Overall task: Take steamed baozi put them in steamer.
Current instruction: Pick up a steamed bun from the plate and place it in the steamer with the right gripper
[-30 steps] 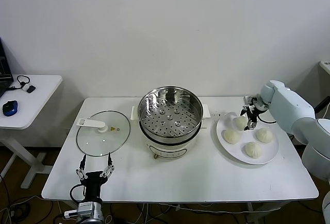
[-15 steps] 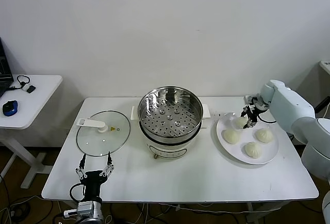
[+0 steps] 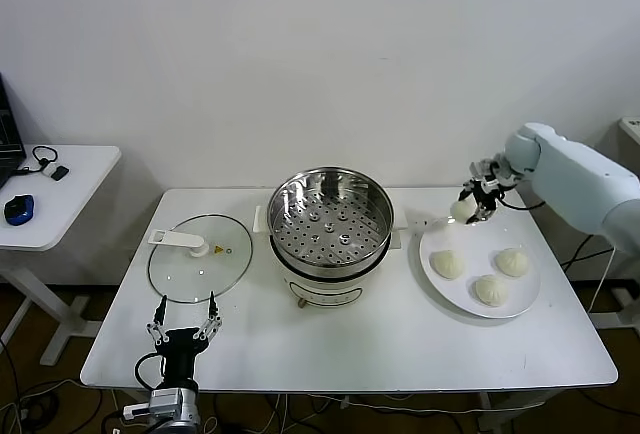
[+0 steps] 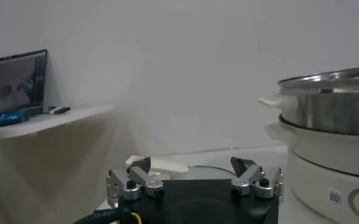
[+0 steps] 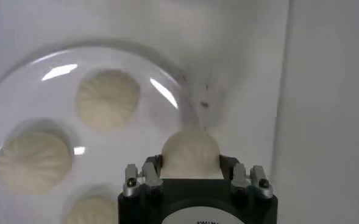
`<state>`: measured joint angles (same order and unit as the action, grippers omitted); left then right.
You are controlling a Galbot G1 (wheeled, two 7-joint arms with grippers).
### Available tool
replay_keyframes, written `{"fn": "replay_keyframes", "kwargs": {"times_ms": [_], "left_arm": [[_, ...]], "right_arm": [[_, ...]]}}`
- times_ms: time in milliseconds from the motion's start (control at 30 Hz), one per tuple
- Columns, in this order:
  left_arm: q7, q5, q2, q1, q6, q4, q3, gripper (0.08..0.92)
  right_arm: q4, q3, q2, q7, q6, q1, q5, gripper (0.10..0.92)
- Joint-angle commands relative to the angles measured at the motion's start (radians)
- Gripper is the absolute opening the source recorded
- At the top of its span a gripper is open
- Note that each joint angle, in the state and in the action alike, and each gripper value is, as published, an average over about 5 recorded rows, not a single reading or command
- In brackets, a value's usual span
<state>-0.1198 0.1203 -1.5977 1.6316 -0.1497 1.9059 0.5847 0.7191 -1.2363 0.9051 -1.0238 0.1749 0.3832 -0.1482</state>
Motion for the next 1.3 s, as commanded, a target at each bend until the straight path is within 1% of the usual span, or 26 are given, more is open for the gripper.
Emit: {"fn": "replay_keyframes", "kwargs": {"times_ms": [33, 100, 233, 333, 467, 600, 733, 900, 1167, 1300], "left_arm": [[0.0, 0.006, -0.005, 0.005, 0.002, 0.009, -0.002, 0.823], [-0.001, 0.009, -0.008, 0.006, 0.001, 0.008, -0.002, 0.823], [-0.002, 0.013, -0.013, 0.006, 0.0, 0.007, -0.001, 0.823], [-0.004, 0.013, -0.015, 0.004, 0.0, 0.008, 0.001, 0.823], [-0.006, 0.009, -0.016, 0.003, -0.001, 0.009, 0.005, 0.823], [-0.008, 0.007, -0.017, 0.003, -0.001, 0.01, 0.007, 0.823], [-0.008, 0.006, -0.018, 0.003, -0.001, 0.012, 0.006, 0.823], [-0.009, 0.002, -0.016, 0.006, -0.002, 0.016, 0.008, 0.823], [-0.008, -0.001, -0.015, 0.002, -0.006, 0.016, 0.008, 0.823], [-0.009, -0.004, -0.015, -0.002, -0.007, 0.013, 0.008, 0.823]], "right_arm": [[0.393, -0.34, -0.034, 0.104, 0.265, 0.365, -0.114, 0.635], [0.39, -0.37, 0.002, 0.125, 0.372, 0.406, -0.112, 0.63], [0.401, -0.418, 0.082, 0.163, 0.519, 0.467, -0.109, 0.621], [0.391, -0.418, 0.143, 0.194, 0.598, 0.476, -0.084, 0.624], [0.319, -0.397, 0.239, 0.228, 0.684, 0.451, -0.039, 0.633], [0.228, -0.371, 0.324, 0.247, 0.698, 0.381, 0.01, 0.643], [0.093, -0.318, 0.405, 0.262, 0.698, 0.274, 0.078, 0.645], [-0.059, -0.289, 0.485, 0.27, 0.698, 0.171, 0.107, 0.648], [-0.187, -0.278, 0.56, 0.269, 0.698, 0.104, 0.122, 0.647], [-0.206, -0.28, 0.569, 0.267, 0.698, 0.102, 0.126, 0.648]]}}
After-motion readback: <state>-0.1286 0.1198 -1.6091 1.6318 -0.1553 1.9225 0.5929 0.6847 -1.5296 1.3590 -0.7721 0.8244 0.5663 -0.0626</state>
